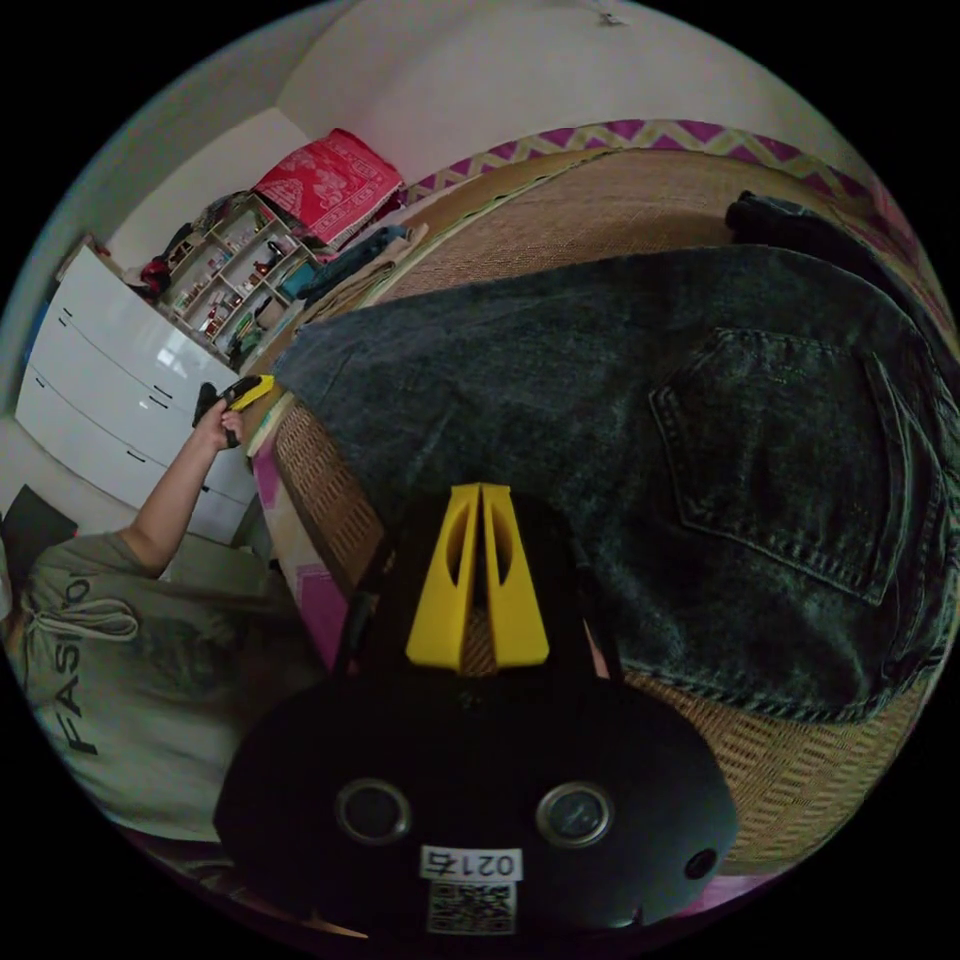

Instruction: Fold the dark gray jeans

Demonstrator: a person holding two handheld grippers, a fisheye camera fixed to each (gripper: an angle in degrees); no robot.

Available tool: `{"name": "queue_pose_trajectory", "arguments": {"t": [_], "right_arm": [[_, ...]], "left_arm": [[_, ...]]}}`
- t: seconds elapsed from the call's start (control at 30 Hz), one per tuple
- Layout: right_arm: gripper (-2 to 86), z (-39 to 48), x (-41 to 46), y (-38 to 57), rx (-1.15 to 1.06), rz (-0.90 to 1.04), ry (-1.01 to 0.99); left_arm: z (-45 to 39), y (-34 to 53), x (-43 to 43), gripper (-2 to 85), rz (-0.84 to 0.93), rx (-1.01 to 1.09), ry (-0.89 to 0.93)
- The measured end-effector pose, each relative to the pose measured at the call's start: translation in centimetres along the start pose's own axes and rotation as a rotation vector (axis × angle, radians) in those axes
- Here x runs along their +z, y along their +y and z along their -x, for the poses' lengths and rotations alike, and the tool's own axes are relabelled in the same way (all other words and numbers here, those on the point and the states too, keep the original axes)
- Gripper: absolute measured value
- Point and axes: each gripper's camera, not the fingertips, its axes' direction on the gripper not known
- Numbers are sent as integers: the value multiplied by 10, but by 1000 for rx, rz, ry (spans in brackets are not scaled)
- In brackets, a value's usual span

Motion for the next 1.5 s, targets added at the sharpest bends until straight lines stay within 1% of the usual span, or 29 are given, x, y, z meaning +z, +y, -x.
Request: {"name": "queue_pose_trajectory", "arguments": {"t": [0.07,0.2,0.3,0.4,0.47,0.63,0.8,0.9,0.93,1.0,1.03,1.1,1.17,1.2,1.27,1.3,1.37,1.4,1.47,1.5], "right_arm": [[-6,5,-7,6,-41,33,62],[-6,9,-22,20,-62,19,93],[-6,7,-42,38,-8,-79,96],[-6,6,-65,58,48,-171,44],[-6,7,-81,74,83,-216,6],[-6,16,-106,104,98,-275,-30],[-6,21,-121,127,110,-307,-88],[-6,15,-124,140,130,-319,-158],[-6,11,-124,145,139,-323,-176],[-6,5,-127,153,153,-323,-185],[-6,1,-129,159,160,-324,-184],[-6,-7,-135,171,181,-332,-181],[-6,-19,-146,190,215,-357,-192],[-6,-22,-149,195,223,-363,-194],[-5,-31,-159,213,244,-385,-199],[-5,-32,-162,217,244,-387,-200],[-2,-32,-169,229,227,-380,-174],[-1,-31,-171,231,222,-374,-156],[9,-22,-175,239,172,-349,-78],[17,-20,-177,240,169,-345,-53]], "left_arm": [[-12,17,-6,11,-1,46,26],[-25,44,12,47,42,67,83],[-22,62,32,78,35,4,80],[-17,74,50,119,17,-74,120],[-24,80,63,134,14,-85,100],[-42,97,94,139,28,-67,7],[-47,125,124,128,-13,-94,3],[-38,153,139,67,-83,-159,11],[-31,167,146,24,-110,-176,68],[-27,185,156,3,-121,-195,145],[-34,195,159,-2,-130,-165,172],[-63,210,161,-6,-136,-88,170],[-134,234,164,-8,-158,92,129],[-157,242,166,-9,-163,150,104],[-259,288,187,-9,-172,412,12],[-284,303,195,-9,-171,478,-4],[-374,372,246,-9,-147,688,-29],[-392,389,263,-8,-130,728,-21],[-449,460,343,-8,-40,841,13],[-458,476,366,-8,-14,849,20]]}}
